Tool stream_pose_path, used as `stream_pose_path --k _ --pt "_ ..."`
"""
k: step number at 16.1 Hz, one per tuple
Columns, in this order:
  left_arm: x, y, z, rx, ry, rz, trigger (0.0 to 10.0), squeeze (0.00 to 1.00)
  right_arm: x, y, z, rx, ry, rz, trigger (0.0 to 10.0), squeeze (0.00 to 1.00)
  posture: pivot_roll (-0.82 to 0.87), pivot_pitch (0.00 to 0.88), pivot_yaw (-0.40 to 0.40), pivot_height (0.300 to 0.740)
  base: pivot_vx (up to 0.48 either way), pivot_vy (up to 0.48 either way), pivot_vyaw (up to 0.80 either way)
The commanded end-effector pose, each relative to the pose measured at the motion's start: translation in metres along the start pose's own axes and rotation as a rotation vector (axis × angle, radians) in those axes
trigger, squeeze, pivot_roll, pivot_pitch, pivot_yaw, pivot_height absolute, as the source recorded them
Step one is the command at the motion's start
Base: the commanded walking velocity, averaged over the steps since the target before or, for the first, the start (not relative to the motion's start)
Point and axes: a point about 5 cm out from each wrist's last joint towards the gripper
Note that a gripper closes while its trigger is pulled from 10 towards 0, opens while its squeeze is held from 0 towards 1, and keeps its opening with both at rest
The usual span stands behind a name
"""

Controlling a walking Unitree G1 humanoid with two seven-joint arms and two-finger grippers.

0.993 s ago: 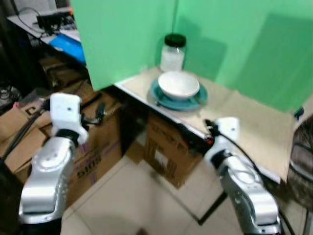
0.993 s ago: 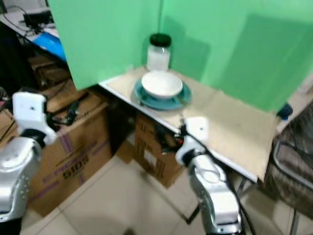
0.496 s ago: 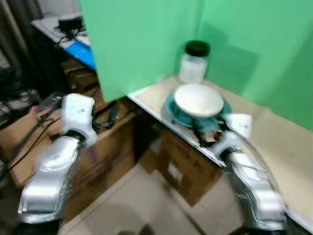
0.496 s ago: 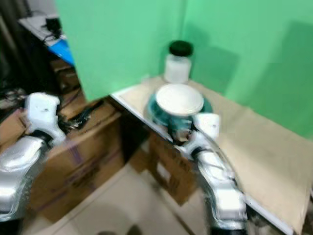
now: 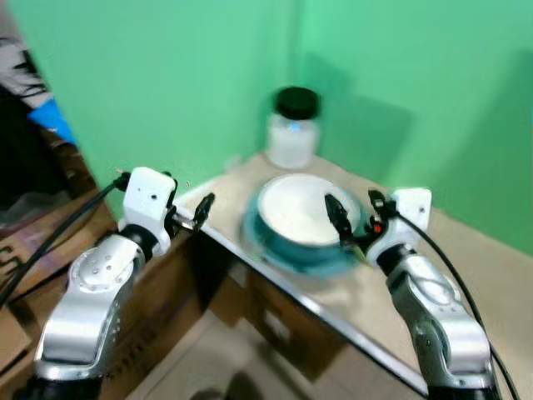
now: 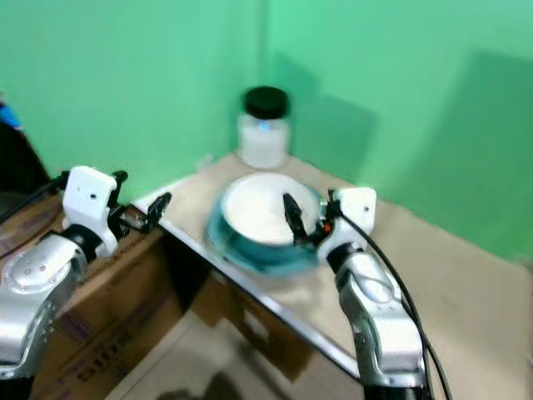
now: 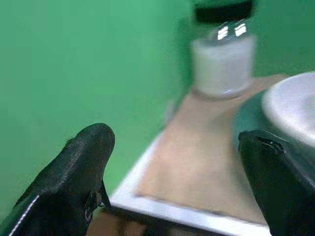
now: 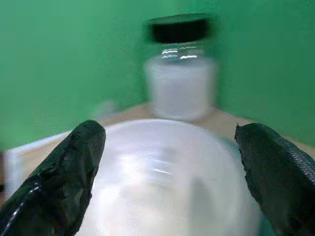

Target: Setting the table

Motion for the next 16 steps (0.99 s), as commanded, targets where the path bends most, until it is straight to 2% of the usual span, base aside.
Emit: stream_pose_path --k 1,2,3,4,6,11,12,14,15,16 --pt "-0.007 -0.001 0.004 -0.016 -0.007 -0.055 10.0 0.00 -0.007 0.001 0.008 -0.020 0.018 -0.008 10.0 0.00 0.09 0.000 -0.035 0.740 0.000 0.000 0.00" --pt "-0.011 0.000 0.006 -0.022 -0.012 -0.109 10.0 0.00 -0.014 0.001 0.013 -0.032 -0.008 -0.018 10.0 0.00 0.08 0.000 -0.037 0.740 0.000 0.000 0.00" --pt "-0.015 0.000 0.008 -0.035 -0.011 -0.160 10.0 0.00 -0.020 0.002 0.016 -0.044 -0.028 -0.023 10.0 0.27 0.08 0.000 -0.037 0.740 0.000 0.000 0.00" --pt "-0.019 0.001 0.008 -0.034 -0.011 -0.201 10.0 0.00 -0.022 0.004 0.021 -0.058 -0.004 0.013 10.0 1.00 0.08 0.000 -0.037 0.740 0.000 0.000 0.00" --pt "-0.022 0.001 0.008 -0.017 -0.030 -0.273 10.0 0.00 -0.025 0.009 0.033 -0.056 0.096 0.162 10.0 1.00 0.06 0.000 -0.030 0.740 0.000 0.000 0.00" --pt "-0.018 0.001 0.007 0.045 -0.110 -0.407 10.0 0.00 -0.024 0.017 0.038 0.104 0.368 0.504 10.0 1.00 0.05 0.000 -0.029 0.740 0.000 0.000 0.00" --pt "-0.019 0.005 0.005 0.074 -0.129 -0.449 10.0 0.00 -0.022 0.017 0.038 0.139 0.418 0.548 10.0 1.00 0.05 0.000 -0.035 0.740 0.000 0.000 0.00" --pt "-0.020 0.012 0.005 0.097 -0.149 -0.504 10.0 0.00 -0.015 0.010 0.036 0.174 0.484 0.556 10.0 1.00 0.06 0.000 -0.044 0.740 0.000 0.000 0.00" --pt "-0.023 0.016 0.007 0.101 -0.151 -0.546 10.0 0.00 -0.007 0.007 0.033 0.194 0.518 0.600 10.0 0.59 0.06 0.000 -0.044 0.740 0.000 0.000 0.00" --pt "-0.025 0.019 0.008 0.100 -0.148 -0.575 10.0 0.00 0.000 0.008 0.030 0.206 0.544 0.644 10.0 0.00 0.07 0.000 -0.053 0.740 0.000 0.000 0.00"
Point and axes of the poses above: a point about 5 cm out from each wrist's last joint towards the gripper, its own y axis pointing back from the gripper into the wrist, its own z axis along the axis of the wrist's last joint, x = y × z, and after that the axes turned 7 degrees about y, right-handed
